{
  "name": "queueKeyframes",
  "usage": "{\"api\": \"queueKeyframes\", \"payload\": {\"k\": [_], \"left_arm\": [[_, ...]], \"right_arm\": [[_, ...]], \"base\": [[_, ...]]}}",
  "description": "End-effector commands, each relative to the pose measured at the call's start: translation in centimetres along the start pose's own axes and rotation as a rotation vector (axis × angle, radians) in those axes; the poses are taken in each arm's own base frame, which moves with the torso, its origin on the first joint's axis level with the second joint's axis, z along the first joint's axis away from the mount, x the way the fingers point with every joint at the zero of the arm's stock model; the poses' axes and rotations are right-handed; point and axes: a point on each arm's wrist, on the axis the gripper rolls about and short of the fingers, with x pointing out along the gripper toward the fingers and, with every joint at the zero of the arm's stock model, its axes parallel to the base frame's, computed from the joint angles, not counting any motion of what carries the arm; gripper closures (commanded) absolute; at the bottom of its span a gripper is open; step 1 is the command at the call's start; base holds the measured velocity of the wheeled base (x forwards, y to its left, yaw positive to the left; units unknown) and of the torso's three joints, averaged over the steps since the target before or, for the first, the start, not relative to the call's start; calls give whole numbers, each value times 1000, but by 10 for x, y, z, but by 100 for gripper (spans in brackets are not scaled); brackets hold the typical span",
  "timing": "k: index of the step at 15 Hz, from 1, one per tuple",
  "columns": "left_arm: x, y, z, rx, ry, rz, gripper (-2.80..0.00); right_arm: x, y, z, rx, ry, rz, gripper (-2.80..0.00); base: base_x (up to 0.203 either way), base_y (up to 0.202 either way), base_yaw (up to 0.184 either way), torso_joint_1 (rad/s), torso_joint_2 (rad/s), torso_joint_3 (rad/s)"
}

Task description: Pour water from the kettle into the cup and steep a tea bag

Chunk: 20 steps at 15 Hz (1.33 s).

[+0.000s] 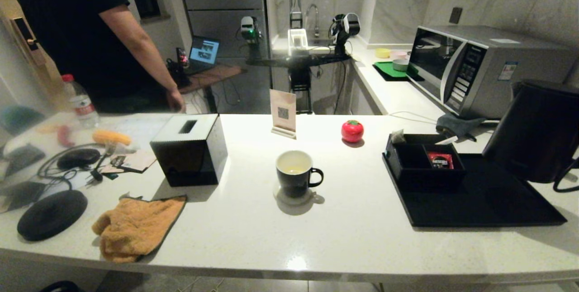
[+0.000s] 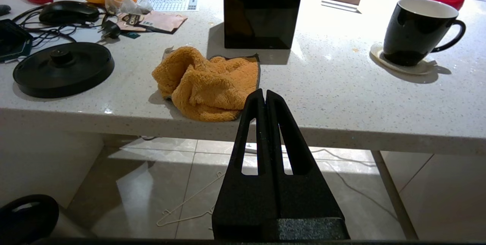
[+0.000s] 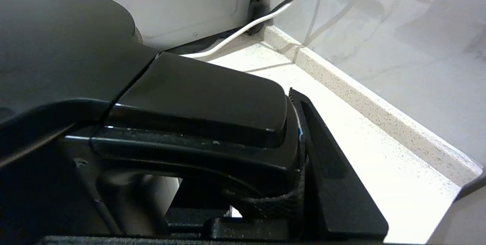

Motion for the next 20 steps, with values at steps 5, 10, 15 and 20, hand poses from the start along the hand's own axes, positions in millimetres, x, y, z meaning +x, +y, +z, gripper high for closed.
{"api": "queueKeyframes", "payload": {"k": [5,10,15,20], "left_arm": [[0,0,0,-1,0,0,0],[0,0,0,-1,0,0,0],[0,0,0,-1,0,0,0],[0,0,0,-1,0,0,0]], "right_arm": [[20,8,-46,-11,30,2,0],[31,13,-63,-2,-1,3,0],[38,16,-74,-3,-15,4,0],[42,18,-82,0,-13,7,0]], "base": [[0,0,0,0,0,0],[0,0,0,0,0,0],[0,0,0,0,0,0],[0,0,0,0,0,0]]}}
